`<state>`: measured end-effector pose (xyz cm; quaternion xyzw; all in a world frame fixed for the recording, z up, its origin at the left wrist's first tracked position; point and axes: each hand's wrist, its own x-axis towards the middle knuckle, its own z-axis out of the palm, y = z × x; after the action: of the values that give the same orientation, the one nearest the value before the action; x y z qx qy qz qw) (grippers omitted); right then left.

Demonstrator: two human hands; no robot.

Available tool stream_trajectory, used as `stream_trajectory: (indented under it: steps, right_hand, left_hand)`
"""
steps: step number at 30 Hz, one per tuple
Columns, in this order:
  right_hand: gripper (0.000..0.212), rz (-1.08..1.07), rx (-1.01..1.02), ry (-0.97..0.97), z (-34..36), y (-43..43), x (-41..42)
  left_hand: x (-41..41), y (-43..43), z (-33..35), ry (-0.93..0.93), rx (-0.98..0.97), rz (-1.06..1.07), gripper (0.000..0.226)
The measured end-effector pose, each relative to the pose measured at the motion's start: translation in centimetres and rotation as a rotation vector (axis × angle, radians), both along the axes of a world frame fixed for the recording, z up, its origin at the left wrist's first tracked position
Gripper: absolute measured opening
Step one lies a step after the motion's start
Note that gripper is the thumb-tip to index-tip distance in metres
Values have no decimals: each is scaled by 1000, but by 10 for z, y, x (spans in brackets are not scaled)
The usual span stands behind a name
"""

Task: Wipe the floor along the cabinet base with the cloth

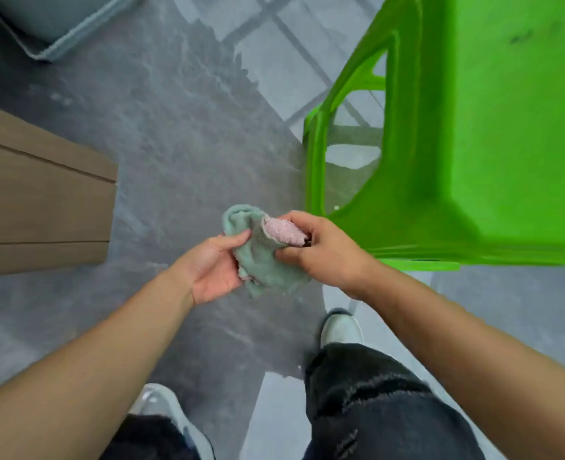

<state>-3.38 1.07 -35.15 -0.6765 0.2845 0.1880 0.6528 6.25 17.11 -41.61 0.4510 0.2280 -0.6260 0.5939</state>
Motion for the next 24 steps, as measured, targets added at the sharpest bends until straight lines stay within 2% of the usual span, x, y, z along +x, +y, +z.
stream_trajectory:
  steps: [3, 6, 9, 11, 13, 15, 18, 20, 22, 24]
  right_hand:
    - [22, -103, 16, 55, 79, -21, -34]
    - [19, -175, 46, 69, 159, -46, -65]
    - [18, -267, 46, 50, 220, -86, -85]
    - [18, -377, 25, 50, 242, -118, -91]
    - [19, -483, -37, 37, 247, -151, -90]
    - [27, -485, -154, 54, 236, -181, -86]
    - [47, -230, -278, 115, 210, -203, -77]
    - [46, -43, -434, 123, 194, -204, -73]
    - [46, -4, -508, 125, 188, -203, -68]
    - [55, -58, -497, 150, 193, -197, -66]
  left_hand:
    - [-31, -31, 81, -33, 54, -23, 41]
    - [-56, -67, 163, -80, 84, -31, 29]
    - [-67, -108, 229, -104, 62, 1, 47]
    - [-65, -137, 256, -97, 29, 36, 51]
    - [-58, -171, 269, -103, 13, 56, 42]
    - [-53, -201, 272, -129, 50, 63, 29]
    - [-58, -227, 265, -219, 173, 7, 26]
    - [-65, -230, 261, -296, 261, -41, 27]
    - [-66, -228, 262, -308, 295, -48, 28]
    - [-65, -222, 268, -311, 324, -68, 40]
